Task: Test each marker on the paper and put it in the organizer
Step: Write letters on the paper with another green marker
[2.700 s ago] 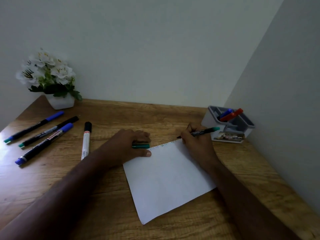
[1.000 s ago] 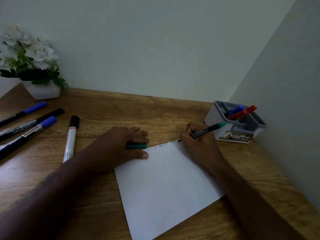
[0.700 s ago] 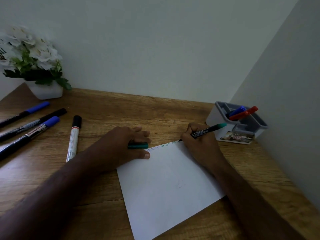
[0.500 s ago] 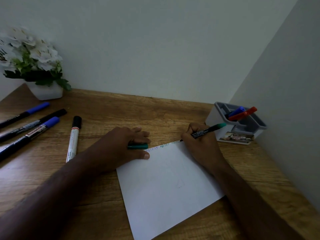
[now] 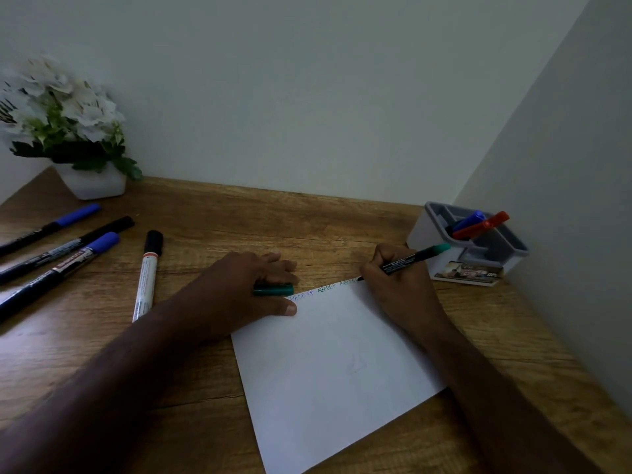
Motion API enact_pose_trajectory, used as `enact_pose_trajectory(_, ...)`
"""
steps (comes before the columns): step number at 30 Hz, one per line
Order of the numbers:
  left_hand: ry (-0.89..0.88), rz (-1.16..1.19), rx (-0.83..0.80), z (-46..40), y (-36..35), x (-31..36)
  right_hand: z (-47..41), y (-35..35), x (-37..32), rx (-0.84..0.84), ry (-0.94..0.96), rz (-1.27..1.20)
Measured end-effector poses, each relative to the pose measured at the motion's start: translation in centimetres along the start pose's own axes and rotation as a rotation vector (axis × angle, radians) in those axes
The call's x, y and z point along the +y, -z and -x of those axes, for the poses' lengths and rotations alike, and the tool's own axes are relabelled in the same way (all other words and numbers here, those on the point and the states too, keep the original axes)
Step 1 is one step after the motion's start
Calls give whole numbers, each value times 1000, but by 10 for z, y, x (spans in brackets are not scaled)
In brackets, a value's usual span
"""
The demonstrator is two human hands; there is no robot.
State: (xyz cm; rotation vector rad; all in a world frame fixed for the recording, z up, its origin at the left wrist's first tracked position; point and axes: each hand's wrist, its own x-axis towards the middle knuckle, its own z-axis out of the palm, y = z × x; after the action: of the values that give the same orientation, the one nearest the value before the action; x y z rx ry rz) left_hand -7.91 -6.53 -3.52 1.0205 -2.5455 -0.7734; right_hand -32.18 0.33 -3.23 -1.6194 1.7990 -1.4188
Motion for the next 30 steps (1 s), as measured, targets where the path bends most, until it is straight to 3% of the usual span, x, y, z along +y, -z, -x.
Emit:
enact_pose_trajectory(7, -3, 1, 0, 4, 5, 5, 2, 5, -6, 81, 26, -69)
enact_pose_trajectory(12, -20, 37, 211, 10, 19, 8, 1, 8, -9, 51, 138, -24)
enact_pose_trajectory(17, -26, -215, 49, 11, 25, 8, 2, 11, -21, -36, 177, -57)
enact_pose_trajectory(21, -49, -200, 72, 13, 23, 6, 7, 15, -31, -121, 214, -107)
enact_pose_trajectory(25, -103, 24, 261, 17, 20, 13, 15, 13, -39, -174, 270, -232)
enact_pose_trajectory(30, -165, 166, 346, 20, 19, 31, 19, 7, -43, -205, 283, -269)
